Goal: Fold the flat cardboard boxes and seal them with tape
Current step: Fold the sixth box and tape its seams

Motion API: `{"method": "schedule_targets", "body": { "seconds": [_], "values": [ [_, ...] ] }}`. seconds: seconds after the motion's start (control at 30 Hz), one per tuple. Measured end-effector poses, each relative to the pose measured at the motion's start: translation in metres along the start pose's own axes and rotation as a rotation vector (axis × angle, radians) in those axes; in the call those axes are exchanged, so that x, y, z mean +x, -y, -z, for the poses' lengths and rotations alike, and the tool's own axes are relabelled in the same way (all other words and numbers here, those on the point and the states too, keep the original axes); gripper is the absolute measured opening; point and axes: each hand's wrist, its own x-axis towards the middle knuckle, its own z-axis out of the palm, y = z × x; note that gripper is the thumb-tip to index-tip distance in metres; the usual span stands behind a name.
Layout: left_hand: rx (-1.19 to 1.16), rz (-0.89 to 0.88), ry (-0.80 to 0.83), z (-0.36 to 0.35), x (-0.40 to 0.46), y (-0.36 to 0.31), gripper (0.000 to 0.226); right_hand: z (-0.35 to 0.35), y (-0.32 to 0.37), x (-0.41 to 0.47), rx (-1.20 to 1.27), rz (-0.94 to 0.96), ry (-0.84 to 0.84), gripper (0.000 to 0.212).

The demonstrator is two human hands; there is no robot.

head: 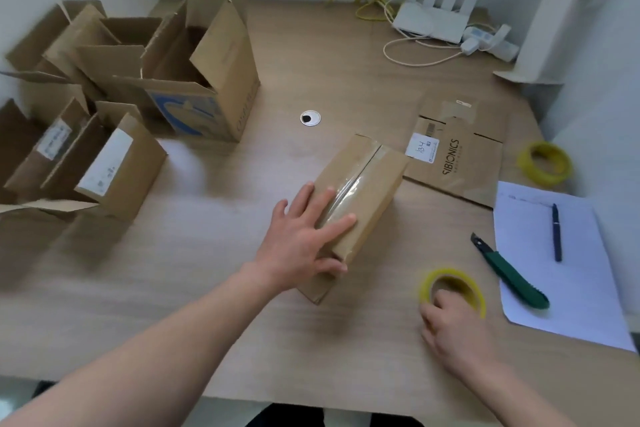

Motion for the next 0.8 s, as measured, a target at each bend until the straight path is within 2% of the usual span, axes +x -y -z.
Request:
{"method": "schedule_targets", "body": {
  "seconds": [0.13,0.27,0.37,0.47,0.57,0.63,0.7,0.8],
  "values": [
    [0.058,0.02,-0.07,-0.002,0.002,-0.011,0.091,-0.013,0.002,-0.001,0.013,-0.038,-0.045,0.04],
    [-0.046,0.147,-0.201,-0.004,0.013,-0.031,0.064,-0.016,0.007,0.001,0.009,-0.079,-0.062,0.04],
    [-0.044,0.131,-0.284,-0.015,0.016,-0.032,0.049,-0.014,0.013,0.002,0.032,-0.122,-0.092,0.041],
    [-0.05,0.039,-0.298,-0.02,0.015,-0.021,0.048,-0.007,0.019,0.005,0.153,-0.229,-0.18,0.039],
    [-0.097,-0.08,-0.285,-0.017,0.018,-0.011,0.051,0.016,0.017,0.027,0.388,-0.556,-0.35,0.037],
    [-0.116,-0.205,-0.258,-0.015,0.018,-0.002,0.053,0.037,0.008,0.047,0.491,-0.707,-0.473,0.031],
    [-0.098,-0.33,-0.201,-0.01,0.017,0.008,0.054,0.059,-0.002,0.066,0.53,-0.781,-0.562,0.024],
    [-0.06,-0.403,-0.101,-0.002,0.014,0.02,0.057,0.082,-0.013,0.088,0.477,-0.767,-0.589,0.021]
  ]
}}
